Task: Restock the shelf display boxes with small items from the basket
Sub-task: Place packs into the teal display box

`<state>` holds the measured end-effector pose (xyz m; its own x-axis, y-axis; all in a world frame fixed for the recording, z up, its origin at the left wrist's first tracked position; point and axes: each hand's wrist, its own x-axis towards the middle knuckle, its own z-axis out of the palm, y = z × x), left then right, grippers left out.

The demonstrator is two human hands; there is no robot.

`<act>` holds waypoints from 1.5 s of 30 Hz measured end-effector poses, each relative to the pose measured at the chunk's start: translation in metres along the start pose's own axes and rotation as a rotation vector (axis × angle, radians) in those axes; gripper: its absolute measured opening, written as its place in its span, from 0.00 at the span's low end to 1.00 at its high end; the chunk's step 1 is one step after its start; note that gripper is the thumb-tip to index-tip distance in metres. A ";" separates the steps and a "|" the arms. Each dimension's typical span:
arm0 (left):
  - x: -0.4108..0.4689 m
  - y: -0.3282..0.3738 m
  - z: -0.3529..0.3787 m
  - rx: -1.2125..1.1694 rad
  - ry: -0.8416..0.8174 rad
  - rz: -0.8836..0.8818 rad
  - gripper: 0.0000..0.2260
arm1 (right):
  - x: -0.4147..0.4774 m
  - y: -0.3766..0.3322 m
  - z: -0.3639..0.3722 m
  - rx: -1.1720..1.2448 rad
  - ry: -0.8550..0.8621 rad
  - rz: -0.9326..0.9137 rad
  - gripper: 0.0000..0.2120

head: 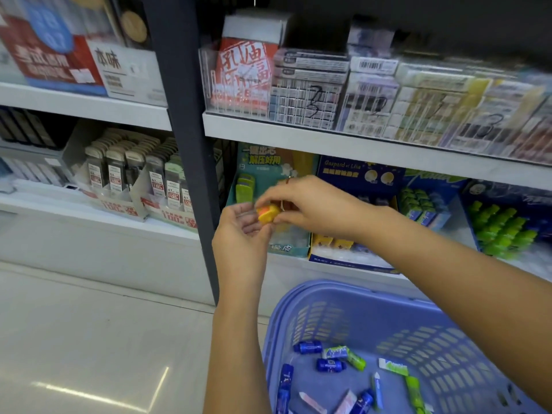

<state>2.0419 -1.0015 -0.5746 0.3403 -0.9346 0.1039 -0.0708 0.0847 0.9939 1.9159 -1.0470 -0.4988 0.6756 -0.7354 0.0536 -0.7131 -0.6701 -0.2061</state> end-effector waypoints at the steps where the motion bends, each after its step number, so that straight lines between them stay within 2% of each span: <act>1: 0.001 0.001 0.001 0.015 -0.016 0.030 0.20 | 0.002 0.004 0.000 0.025 0.050 0.039 0.17; 3: 0.000 0.000 0.005 0.180 -0.093 0.127 0.23 | 0.010 0.012 0.003 0.122 0.163 0.168 0.17; 5: -0.002 -0.006 0.012 0.473 -0.216 0.225 0.21 | 0.021 0.023 0.009 0.186 0.257 0.290 0.16; 8: -0.007 -0.017 0.022 0.847 -0.360 0.242 0.19 | 0.035 0.034 0.024 0.167 0.263 0.368 0.14; 10: -0.008 -0.022 0.024 0.939 -0.373 0.246 0.18 | 0.040 0.038 0.033 0.089 0.247 0.390 0.14; 15: -0.007 -0.027 0.024 0.917 -0.328 0.288 0.18 | 0.043 0.045 0.042 -0.002 0.274 0.406 0.12; 24: -0.009 -0.030 0.023 0.880 -0.277 0.351 0.19 | 0.035 0.050 0.052 0.231 0.386 0.430 0.14; 26: -0.008 -0.031 0.023 0.873 -0.279 0.352 0.19 | 0.036 0.051 0.051 0.159 0.362 0.402 0.15; 29: -0.007 -0.033 0.022 0.865 -0.280 0.352 0.19 | 0.038 0.052 0.051 -0.126 0.299 0.355 0.15; 36: -0.005 -0.034 0.022 0.865 -0.284 0.343 0.18 | 0.035 0.040 0.061 -0.449 0.209 0.333 0.18; 45: -0.009 -0.030 0.018 0.820 -0.327 0.329 0.12 | 0.018 0.028 0.064 -0.315 0.130 0.457 0.28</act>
<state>2.0239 -1.0016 -0.6063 -0.0857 -0.9682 0.2348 -0.7970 0.2081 0.5671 1.9203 -1.0723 -0.5665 0.2711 -0.9505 0.1518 -0.9623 -0.2643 0.0638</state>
